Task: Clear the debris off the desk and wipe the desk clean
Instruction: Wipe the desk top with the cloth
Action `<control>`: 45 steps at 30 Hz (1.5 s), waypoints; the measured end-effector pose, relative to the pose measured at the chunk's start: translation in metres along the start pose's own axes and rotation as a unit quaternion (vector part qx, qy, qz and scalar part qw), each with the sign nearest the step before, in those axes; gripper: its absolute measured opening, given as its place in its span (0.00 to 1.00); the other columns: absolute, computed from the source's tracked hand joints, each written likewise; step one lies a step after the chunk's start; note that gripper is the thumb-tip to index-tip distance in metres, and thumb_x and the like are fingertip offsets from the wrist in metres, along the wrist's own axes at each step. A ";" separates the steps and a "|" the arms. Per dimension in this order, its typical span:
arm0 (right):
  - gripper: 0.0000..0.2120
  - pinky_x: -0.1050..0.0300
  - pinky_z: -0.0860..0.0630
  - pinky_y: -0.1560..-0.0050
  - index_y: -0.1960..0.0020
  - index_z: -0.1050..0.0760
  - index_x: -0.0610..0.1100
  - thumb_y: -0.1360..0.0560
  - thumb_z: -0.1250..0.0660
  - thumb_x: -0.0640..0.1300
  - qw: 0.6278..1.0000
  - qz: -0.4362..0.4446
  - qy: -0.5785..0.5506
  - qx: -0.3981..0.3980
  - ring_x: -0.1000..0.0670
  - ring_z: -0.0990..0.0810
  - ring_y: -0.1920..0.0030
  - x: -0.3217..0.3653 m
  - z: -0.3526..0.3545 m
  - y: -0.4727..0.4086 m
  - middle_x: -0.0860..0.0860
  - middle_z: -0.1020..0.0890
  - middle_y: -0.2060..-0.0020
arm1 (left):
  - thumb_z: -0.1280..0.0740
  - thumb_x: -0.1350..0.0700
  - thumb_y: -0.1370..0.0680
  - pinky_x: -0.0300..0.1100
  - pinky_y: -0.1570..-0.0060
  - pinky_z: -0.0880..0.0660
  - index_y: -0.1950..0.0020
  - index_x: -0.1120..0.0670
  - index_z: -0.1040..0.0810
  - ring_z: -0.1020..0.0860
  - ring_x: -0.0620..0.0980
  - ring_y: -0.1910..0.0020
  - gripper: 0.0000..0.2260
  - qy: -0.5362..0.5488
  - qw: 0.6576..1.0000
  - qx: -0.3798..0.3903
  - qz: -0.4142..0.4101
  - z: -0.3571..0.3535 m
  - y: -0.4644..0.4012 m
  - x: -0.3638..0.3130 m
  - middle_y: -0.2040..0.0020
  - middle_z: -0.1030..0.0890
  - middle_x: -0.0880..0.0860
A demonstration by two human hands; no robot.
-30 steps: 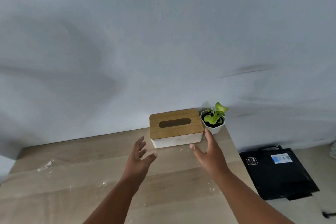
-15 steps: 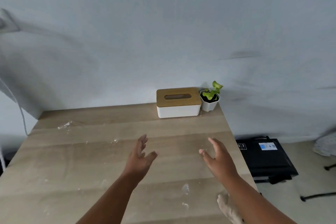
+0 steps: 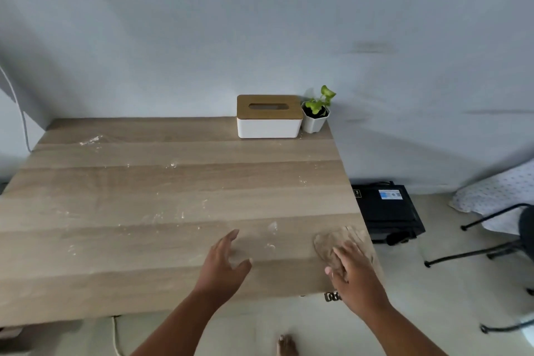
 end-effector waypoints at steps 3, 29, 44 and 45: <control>0.23 0.42 0.41 0.21 0.30 0.24 0.47 0.22 0.30 0.54 0.999 0.028 0.033 0.010 0.49 0.41 0.19 -0.005 -0.002 0.009 0.52 0.32 0.23 | 0.27 0.44 0.27 0.40 0.29 0.35 0.23 0.49 0.31 0.30 0.48 0.29 0.33 -0.048 0.997 -0.002 -0.053 -0.017 0.008 -0.007 0.29 0.26 0.48; 0.27 0.33 0.47 0.22 0.21 0.34 0.52 0.19 0.46 0.56 0.970 0.134 0.196 -0.049 0.41 0.48 0.17 -0.028 -0.030 -0.053 0.49 0.40 0.18 | 0.37 0.34 0.26 0.60 0.20 0.51 0.23 0.53 0.32 0.45 0.58 0.18 0.36 -0.348 0.928 -0.109 -0.071 -0.076 -0.015 -0.015 0.20 0.37 0.57; 0.32 0.32 0.54 0.21 0.18 0.45 0.54 0.20 0.55 0.62 0.973 0.063 0.220 -0.041 0.40 0.55 0.17 0.003 -0.031 -0.174 0.49 0.48 0.16 | 0.35 0.34 0.27 0.63 0.22 0.47 0.28 0.55 0.27 0.38 0.60 0.22 0.35 -0.349 0.924 -0.128 -0.088 -0.074 -0.034 -0.015 0.24 0.32 0.59; 0.32 0.32 0.54 0.21 0.18 0.45 0.54 0.20 0.55 0.62 0.973 0.061 0.218 -0.039 0.39 0.55 0.17 0.007 -0.031 -0.185 0.49 0.48 0.16 | 0.34 0.34 0.28 0.63 0.22 0.46 0.28 0.56 0.27 0.38 0.61 0.22 0.35 -0.350 0.924 -0.127 -0.087 -0.074 -0.034 -0.014 0.24 0.32 0.59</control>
Point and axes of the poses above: each hand's wrist, its own y-axis away from the middle knuckle, its own z-axis out of the back of the hand, x = y × z, the point moved 7 cm from there along -y, towards the middle knuckle
